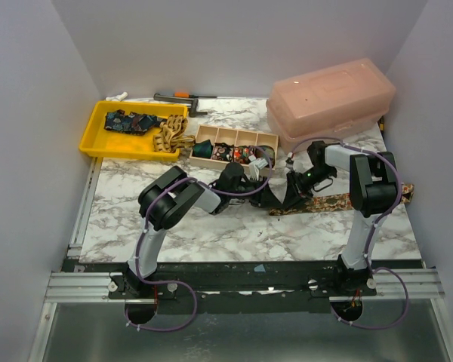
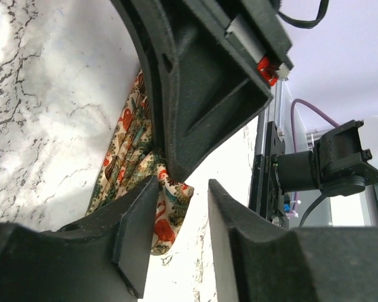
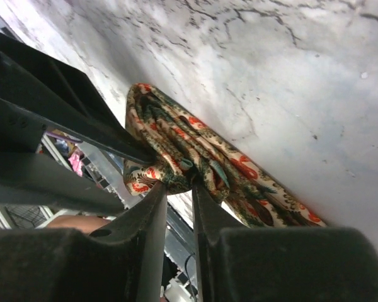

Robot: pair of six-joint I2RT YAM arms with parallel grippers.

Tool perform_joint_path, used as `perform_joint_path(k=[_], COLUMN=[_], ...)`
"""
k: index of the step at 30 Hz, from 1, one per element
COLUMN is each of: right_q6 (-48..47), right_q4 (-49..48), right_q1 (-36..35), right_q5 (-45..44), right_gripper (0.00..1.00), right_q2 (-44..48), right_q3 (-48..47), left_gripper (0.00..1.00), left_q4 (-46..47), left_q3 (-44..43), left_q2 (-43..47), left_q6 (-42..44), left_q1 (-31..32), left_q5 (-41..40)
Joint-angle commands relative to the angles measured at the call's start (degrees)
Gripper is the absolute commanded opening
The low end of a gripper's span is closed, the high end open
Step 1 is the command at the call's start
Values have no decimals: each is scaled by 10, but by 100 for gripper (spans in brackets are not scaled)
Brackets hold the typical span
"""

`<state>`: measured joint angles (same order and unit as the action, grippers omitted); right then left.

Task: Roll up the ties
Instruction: Roll the tie at the center of the board.

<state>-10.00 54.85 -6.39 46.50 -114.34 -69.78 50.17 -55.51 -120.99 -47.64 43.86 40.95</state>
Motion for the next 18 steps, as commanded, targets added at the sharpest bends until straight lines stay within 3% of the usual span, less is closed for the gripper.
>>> perform_joint_path(k=[1, 4, 10, 18], right_q6=[7, 3, -13, -35], right_q4=[-27, -30, -29, -26], right_q1=[-1, 0, -1, -1], right_q5=[-44, -55, -59, -52], right_gripper=[19, 16, 16, 16], right_q2=[-10, -7, -6, -11], right_q3=[19, 22, 14, 3], left_gripper=[45, 55, 73, 77], left_q4=[45, 8, -126, -176], left_q3=[23, 42, 78, 51], left_q2=[17, 71, 150, 127], left_q6=[22, 104, 384, 562], left_q1=[-8, -22, -22, 8], left_q5=[21, 19, -9, -45])
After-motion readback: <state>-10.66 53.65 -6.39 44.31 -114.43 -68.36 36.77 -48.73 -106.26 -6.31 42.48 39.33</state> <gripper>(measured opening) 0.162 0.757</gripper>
